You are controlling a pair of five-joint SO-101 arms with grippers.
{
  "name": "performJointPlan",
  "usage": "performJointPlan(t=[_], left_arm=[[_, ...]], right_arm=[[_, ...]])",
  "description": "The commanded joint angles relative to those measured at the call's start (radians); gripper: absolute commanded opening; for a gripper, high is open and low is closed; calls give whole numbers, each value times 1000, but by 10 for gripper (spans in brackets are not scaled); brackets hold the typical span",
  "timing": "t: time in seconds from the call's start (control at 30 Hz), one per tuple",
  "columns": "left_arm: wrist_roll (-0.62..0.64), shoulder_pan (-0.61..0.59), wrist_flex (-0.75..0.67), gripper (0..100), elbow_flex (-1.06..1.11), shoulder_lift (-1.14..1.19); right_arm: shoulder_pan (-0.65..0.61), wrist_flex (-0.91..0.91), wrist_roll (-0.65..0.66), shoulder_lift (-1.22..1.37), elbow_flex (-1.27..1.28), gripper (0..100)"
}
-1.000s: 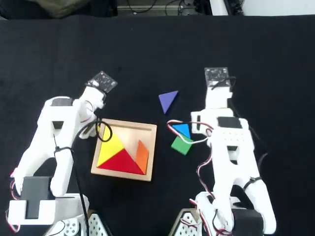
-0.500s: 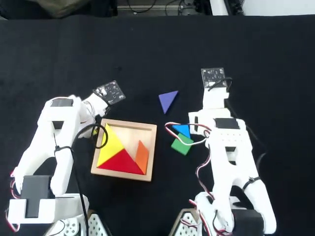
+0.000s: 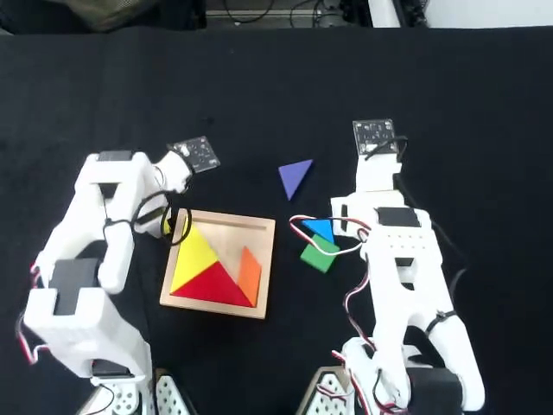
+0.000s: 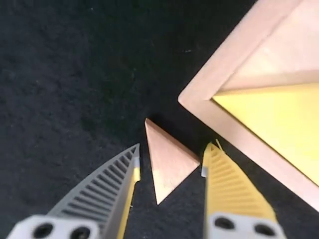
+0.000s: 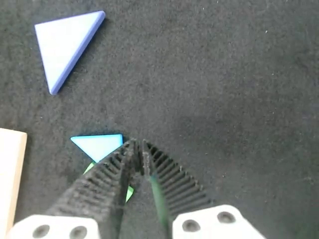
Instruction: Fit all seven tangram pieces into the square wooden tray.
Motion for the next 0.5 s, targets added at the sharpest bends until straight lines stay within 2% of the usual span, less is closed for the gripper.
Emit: performJointPlan(t=[0.0, 0.07, 0.2, 0.27, 0.47], left_arm=[[25, -10, 75, 197, -127, 52], [20, -10, 112, 165, -137, 58], [15, 8, 163, 20, -142, 58], [15, 10, 164, 46, -142, 58], [15, 15, 163, 29, -153, 57]], right_arm=[[-15, -14, 3, -30, -4, 12], [-15, -14, 5, -30, -4, 12], [-15, -23, 5, -30, -2, 12], [-15, -57, 5, -30, 21, 12], [-15, -104, 5, -31, 54, 12]])
